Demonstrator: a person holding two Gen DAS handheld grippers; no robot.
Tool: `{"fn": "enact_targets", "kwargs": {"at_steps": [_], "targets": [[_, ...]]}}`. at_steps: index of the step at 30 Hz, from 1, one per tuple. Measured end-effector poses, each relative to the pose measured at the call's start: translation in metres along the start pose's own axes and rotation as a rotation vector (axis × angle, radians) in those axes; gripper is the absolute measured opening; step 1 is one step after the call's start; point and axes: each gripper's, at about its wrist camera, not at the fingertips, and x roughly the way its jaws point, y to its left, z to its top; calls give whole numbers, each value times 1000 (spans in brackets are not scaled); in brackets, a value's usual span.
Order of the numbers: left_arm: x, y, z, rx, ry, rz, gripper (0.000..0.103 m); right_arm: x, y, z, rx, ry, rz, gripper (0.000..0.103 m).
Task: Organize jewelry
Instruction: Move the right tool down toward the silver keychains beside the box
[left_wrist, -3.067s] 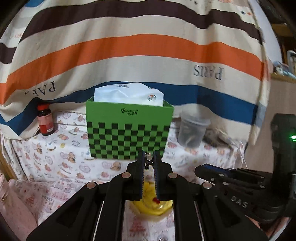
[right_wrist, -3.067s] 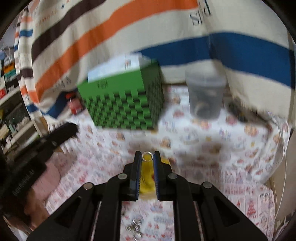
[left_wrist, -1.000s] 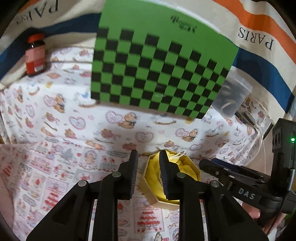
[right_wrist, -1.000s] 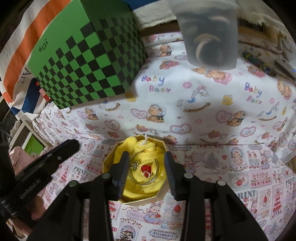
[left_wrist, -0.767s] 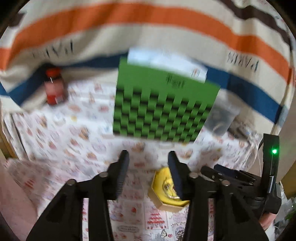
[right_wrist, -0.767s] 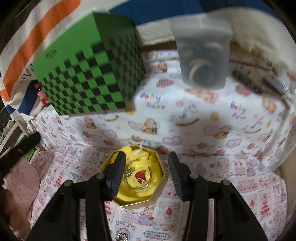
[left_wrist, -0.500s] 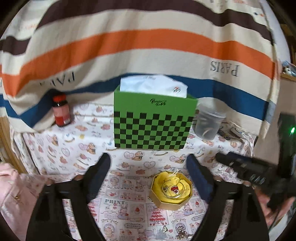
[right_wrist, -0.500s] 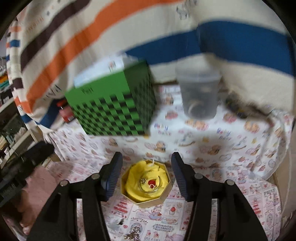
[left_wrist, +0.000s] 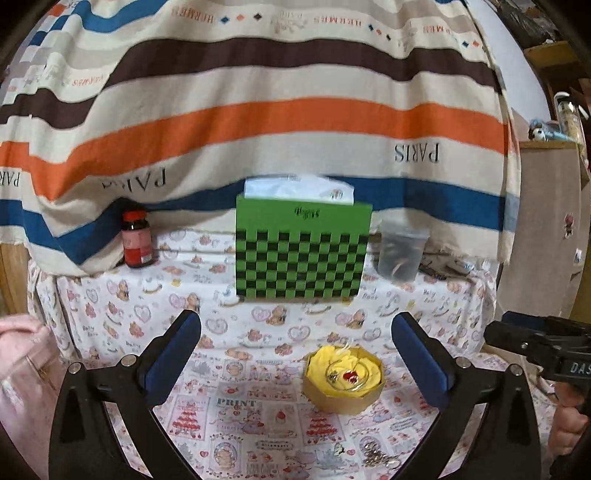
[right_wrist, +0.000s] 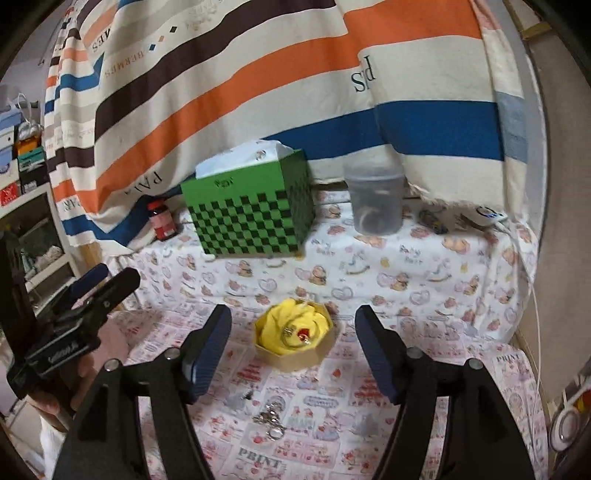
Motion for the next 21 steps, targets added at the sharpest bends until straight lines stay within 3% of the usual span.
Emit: {"fn": "enact_targets", "kwargs": {"at_steps": [6,12,21], "targets": [[22,-5,-26,28,77,11,102,24,0,-15,2,24,-52,67],[17,-7,-31,6,87,-50,102,37,-1,-33,-30,68,-91,67],[21,-7,-40,5,99,7,102,48,3,-43,-54,102,-107,69]]}}
